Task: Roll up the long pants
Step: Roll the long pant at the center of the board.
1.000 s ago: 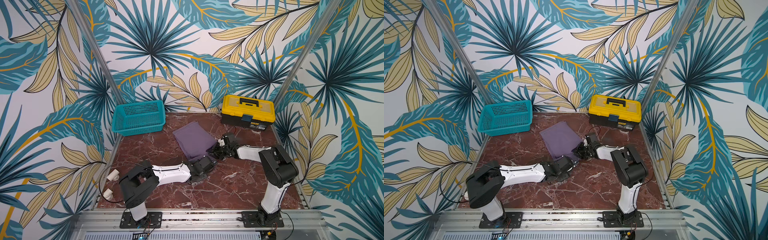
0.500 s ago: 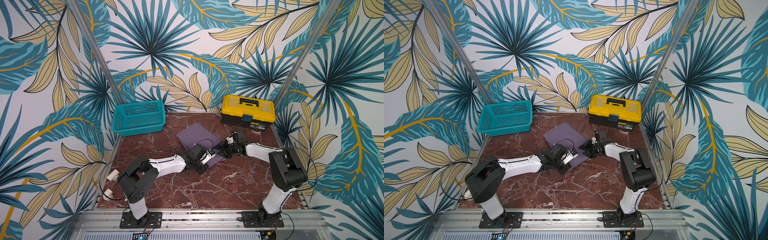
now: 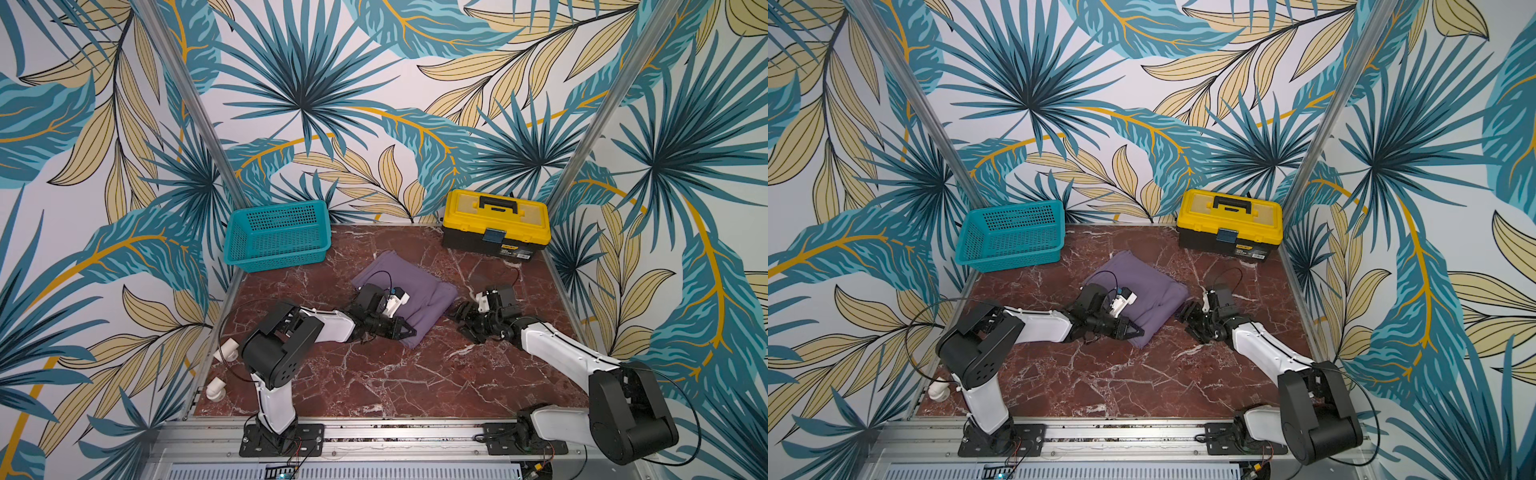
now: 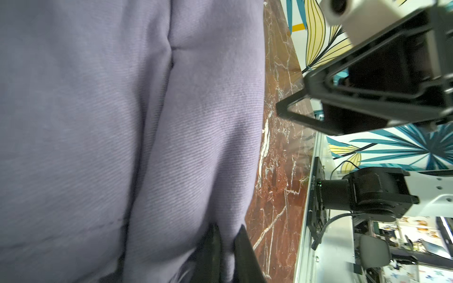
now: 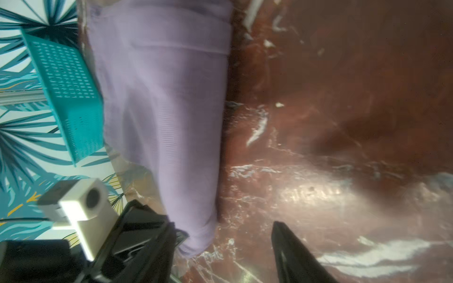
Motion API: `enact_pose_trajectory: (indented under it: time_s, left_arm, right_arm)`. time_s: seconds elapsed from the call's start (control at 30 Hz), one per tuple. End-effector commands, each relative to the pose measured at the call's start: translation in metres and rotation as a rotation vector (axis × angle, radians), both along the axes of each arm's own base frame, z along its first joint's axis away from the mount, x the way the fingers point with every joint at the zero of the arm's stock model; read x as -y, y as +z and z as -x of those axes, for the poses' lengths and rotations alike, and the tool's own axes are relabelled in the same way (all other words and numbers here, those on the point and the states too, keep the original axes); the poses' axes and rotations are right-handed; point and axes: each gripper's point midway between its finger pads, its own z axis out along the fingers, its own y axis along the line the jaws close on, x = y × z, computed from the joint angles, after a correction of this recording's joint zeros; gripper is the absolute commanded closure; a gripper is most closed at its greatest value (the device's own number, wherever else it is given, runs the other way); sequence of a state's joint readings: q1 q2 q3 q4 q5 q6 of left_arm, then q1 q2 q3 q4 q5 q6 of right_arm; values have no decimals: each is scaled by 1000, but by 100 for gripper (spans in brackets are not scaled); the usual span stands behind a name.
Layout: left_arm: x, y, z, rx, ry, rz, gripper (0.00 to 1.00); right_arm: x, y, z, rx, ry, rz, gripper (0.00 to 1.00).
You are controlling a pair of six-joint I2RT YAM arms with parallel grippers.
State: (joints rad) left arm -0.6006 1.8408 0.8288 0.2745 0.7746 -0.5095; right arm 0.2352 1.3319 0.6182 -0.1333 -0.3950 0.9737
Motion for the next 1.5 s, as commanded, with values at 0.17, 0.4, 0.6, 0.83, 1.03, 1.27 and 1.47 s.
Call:
enact_pose_trajectory:
  time_s: [0.17, 0.4, 0.6, 0.83, 1.03, 1.27, 1.47]
  left_arm:
    - [-6, 0, 8, -96, -16, 45, 100]
    - [-10, -4, 1, -98, 15, 54, 100]
    - [-16, -5, -9, -107, 67, 36, 95]
    - [-87, -2, -23, 84, 286, -367, 58]
    - [-90, 77, -3, 532, 213, -655, 45]
    - [-5, 80, 37, 816, -15, -724, 32]
    - [25, 39, 33, 843, -88, -784, 0]
  right_arm:
    - [-37, 7, -60, 134, 5, -34, 30]
    - [-56, -20, -57, 59, 50, -8, 31]
    - [-68, -63, -62, -58, 49, 27, 42]
    - [-42, -90, -46, -225, -56, 182, 71]
    - [-7, -73, -14, -313, -141, 319, 77]
    - [-2, -50, -4, -334, -149, 343, 77]
    - [-18, -43, -9, -327, -118, 306, 77]
